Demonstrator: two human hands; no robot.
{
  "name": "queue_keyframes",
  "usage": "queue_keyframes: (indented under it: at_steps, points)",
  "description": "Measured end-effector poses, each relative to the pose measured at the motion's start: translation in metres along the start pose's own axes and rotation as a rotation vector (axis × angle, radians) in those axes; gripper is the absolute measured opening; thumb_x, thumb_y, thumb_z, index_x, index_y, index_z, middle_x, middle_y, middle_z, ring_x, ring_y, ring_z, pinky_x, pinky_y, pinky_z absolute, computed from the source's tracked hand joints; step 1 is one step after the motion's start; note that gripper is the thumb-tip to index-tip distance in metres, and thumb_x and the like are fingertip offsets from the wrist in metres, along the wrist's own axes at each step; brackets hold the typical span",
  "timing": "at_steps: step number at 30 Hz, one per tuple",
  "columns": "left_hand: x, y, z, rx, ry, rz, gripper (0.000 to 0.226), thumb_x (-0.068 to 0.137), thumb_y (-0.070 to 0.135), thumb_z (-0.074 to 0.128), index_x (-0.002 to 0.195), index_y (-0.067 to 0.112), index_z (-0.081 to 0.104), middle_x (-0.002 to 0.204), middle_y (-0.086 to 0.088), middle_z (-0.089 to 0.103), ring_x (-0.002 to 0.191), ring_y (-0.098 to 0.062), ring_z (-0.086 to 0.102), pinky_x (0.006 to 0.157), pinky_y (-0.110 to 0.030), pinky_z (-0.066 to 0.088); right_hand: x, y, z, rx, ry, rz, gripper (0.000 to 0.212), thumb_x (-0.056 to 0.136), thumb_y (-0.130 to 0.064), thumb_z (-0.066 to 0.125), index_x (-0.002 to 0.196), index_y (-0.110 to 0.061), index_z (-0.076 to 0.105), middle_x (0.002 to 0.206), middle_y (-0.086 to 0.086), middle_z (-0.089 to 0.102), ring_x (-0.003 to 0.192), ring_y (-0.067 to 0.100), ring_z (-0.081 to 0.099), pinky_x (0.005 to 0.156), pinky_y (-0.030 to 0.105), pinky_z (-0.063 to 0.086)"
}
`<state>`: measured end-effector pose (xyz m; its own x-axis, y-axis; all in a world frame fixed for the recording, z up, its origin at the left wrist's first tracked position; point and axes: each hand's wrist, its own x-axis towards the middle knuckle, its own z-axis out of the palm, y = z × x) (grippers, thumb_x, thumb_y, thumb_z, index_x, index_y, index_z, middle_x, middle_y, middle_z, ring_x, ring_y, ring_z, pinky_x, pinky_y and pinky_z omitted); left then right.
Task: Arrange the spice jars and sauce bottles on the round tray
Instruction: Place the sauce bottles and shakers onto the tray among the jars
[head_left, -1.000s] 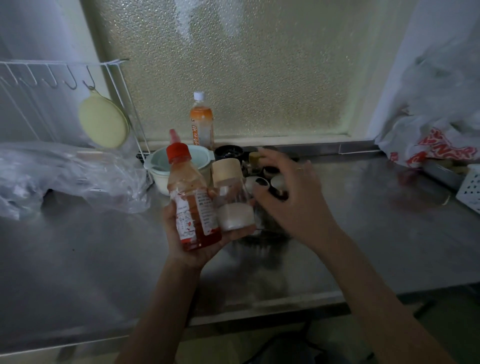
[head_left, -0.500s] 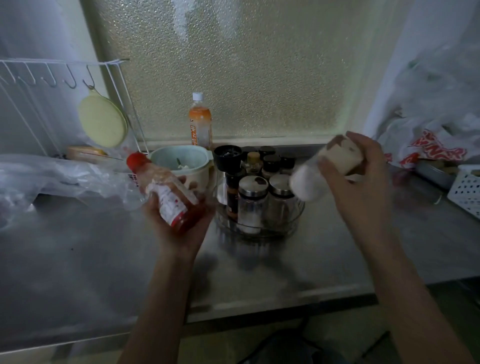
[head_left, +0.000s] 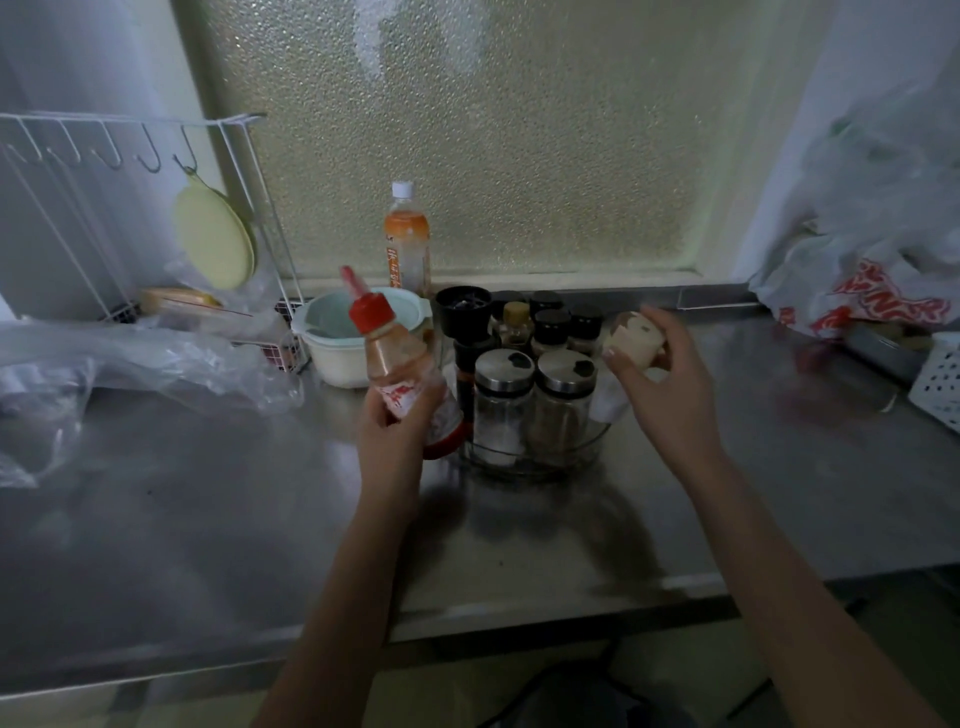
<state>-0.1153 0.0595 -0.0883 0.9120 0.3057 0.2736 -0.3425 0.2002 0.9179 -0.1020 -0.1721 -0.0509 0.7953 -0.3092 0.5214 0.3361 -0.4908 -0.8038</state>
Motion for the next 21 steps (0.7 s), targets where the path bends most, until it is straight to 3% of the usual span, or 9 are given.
queue_keyframes:
  at_steps: [3,7,10,14,16,18,21]
  points:
    - [-0.001,-0.003,0.0,0.033,-0.021,0.033,0.04,0.077,0.023,0.069,0.112,0.006,0.06,0.103,-0.01,0.07,0.094,-0.018,0.068,0.076,-0.024,0.054,0.0,-0.002,0.004,0.004,-0.028,-0.042,0.052,0.079,-0.02,0.072,0.127,-0.025,0.053,0.111,-0.012,0.057,0.096,0.006,0.056,0.077,-0.001,0.038]
    - [-0.003,-0.004,0.0,0.054,-0.031,0.05,0.032,0.077,0.024,0.072,0.107,0.017,0.062,0.101,-0.003,0.071,0.095,-0.015,0.067,0.077,-0.028,0.053,-0.002,-0.002,0.006,-0.012,-0.045,-0.048,0.054,0.077,-0.022,0.075,0.126,-0.026,0.054,0.111,-0.013,0.057,0.096,0.005,0.055,0.078,0.001,0.038]
    - [-0.003,-0.006,0.0,0.071,-0.014,0.077,0.032,0.072,0.035,0.072,0.101,0.026,0.062,0.099,0.001,0.07,0.095,-0.013,0.067,0.078,-0.028,0.052,-0.009,0.001,0.006,-0.039,-0.164,-0.05,0.049,0.081,-0.022,0.071,0.127,-0.023,0.054,0.111,-0.014,0.058,0.094,0.005,0.056,0.075,-0.002,0.038]
    - [-0.005,-0.006,0.001,0.136,0.044,0.136,0.043,0.068,0.048,0.071,0.101,0.021,0.061,0.1,-0.007,0.068,0.095,-0.019,0.066,0.084,-0.041,0.054,-0.024,-0.002,0.007,-0.001,-0.265,-0.052,0.039,0.09,-0.023,0.06,0.129,-0.023,0.054,0.103,-0.023,0.057,0.085,-0.019,0.054,0.074,0.0,0.039]
    - [-0.006,-0.005,0.001,0.188,0.095,0.197,0.036,0.069,0.055,0.071,0.096,0.033,0.06,0.1,-0.011,0.065,0.094,-0.023,0.064,0.083,-0.049,0.053,-0.03,-0.006,0.009,0.007,-0.289,-0.045,0.038,0.093,-0.03,0.052,0.131,-0.026,0.053,0.103,-0.019,0.06,0.087,-0.015,0.056,0.077,0.007,0.044]
    - [-0.007,-0.006,0.0,0.255,0.132,0.27,0.029,0.071,0.057,0.069,0.093,0.043,0.057,0.1,-0.012,0.062,0.095,-0.027,0.062,0.082,-0.055,0.051,-0.038,-0.01,0.012,0.022,-0.317,-0.044,0.038,0.096,-0.033,0.045,0.133,-0.026,0.052,0.111,-0.015,0.06,0.093,-0.012,0.056,0.078,0.006,0.045]
    - [-0.013,-0.004,0.003,0.321,0.108,0.353,0.029,0.073,0.052,0.067,0.097,0.038,0.057,0.099,-0.011,0.058,0.096,-0.027,0.059,0.083,-0.052,0.049,-0.049,-0.013,0.02,-0.037,-0.329,-0.085,0.035,0.097,-0.029,0.044,0.129,-0.023,0.055,0.115,-0.013,0.058,0.098,-0.003,0.055,0.078,0.001,0.041]
